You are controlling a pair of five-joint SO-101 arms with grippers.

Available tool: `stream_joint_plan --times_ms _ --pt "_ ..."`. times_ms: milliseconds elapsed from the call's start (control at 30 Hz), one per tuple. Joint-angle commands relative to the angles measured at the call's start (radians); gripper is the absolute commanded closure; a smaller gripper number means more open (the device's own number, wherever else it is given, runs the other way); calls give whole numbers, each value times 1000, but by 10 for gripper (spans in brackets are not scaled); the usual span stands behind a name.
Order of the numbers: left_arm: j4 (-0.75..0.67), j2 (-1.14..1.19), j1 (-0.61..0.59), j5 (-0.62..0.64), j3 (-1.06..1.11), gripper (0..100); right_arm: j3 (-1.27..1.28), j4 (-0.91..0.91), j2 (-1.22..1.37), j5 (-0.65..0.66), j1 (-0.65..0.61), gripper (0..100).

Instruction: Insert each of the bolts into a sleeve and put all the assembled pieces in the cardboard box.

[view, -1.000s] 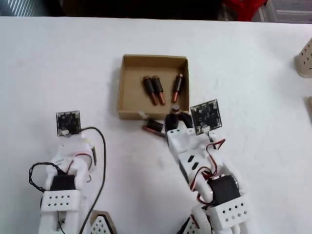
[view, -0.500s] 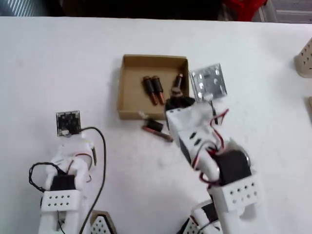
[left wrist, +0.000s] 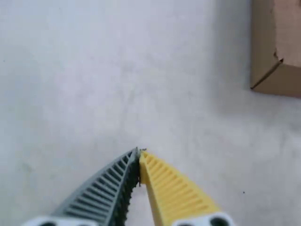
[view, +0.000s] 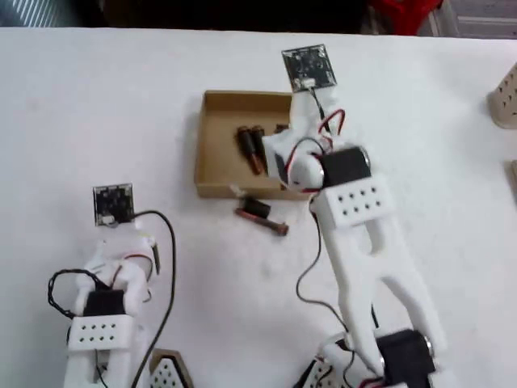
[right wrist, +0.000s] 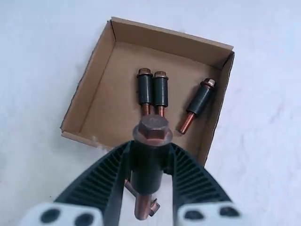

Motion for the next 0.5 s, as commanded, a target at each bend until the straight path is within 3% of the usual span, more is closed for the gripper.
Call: stream_joint_plan --times_ms 0,467 --pt "-8 -12 7 -9 -6 978 -120 1 73 11 18 981" --pt "-8 -12 7 -9 -6 978 -365 -2 467 11 21 981"
